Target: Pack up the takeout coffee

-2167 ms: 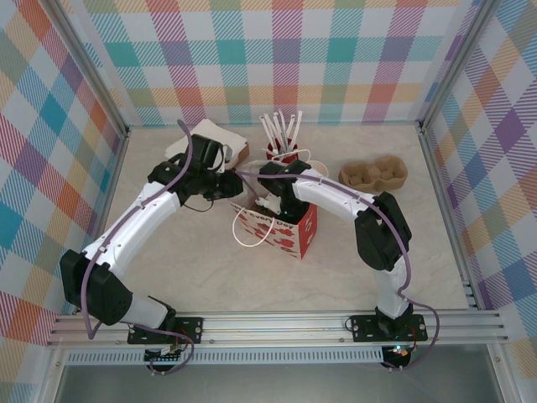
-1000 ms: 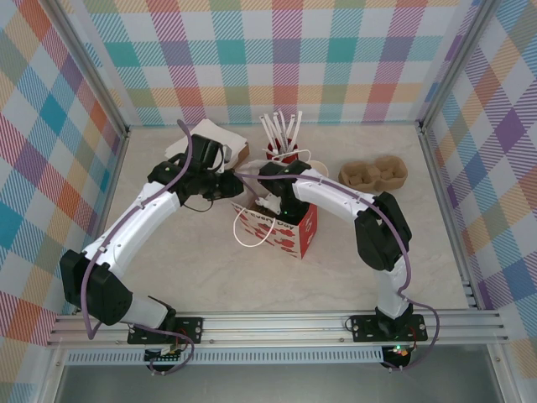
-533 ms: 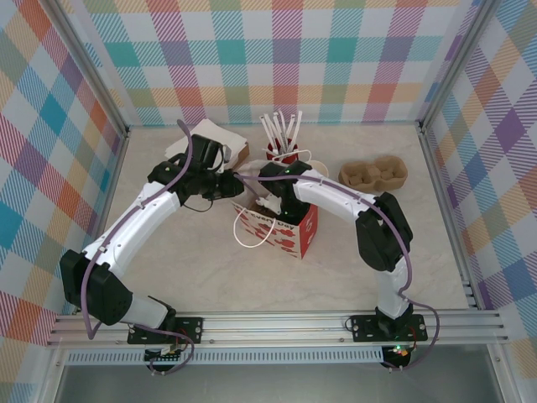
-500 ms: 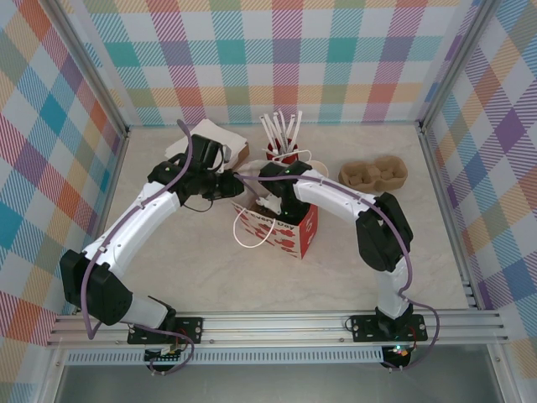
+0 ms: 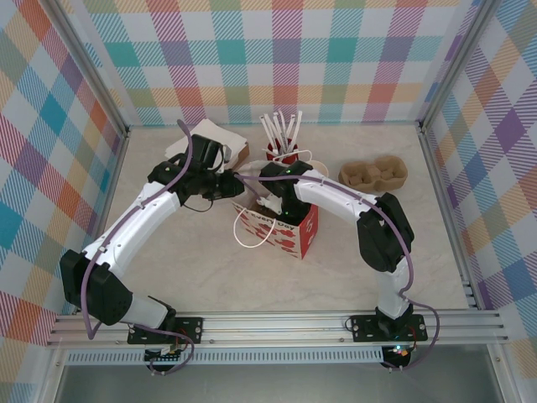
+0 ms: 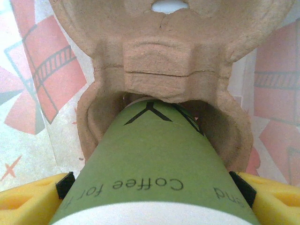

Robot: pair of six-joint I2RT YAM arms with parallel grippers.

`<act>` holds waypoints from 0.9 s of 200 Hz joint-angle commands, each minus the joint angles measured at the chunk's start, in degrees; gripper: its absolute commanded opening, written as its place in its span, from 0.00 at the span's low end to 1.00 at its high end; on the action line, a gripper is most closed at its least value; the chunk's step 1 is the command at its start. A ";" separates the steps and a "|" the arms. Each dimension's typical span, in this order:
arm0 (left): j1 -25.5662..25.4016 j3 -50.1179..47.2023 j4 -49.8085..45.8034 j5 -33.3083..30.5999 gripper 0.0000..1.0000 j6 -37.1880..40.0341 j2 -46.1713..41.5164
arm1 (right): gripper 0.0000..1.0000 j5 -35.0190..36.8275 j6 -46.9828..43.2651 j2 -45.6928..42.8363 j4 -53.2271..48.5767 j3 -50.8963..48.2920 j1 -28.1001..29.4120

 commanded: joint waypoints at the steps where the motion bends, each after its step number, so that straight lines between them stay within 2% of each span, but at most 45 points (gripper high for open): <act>1: -0.41 1.09 -0.92 -0.50 0.27 -0.34 0.50 | 0.67 0.99 0.34 -2.13 -3.67 1.48 -0.08; 180: -0.36 1.09 -0.95 -0.50 0.28 -0.29 0.62 | 0.67 1.39 0.07 -1.00 -4.03 1.09 -0.08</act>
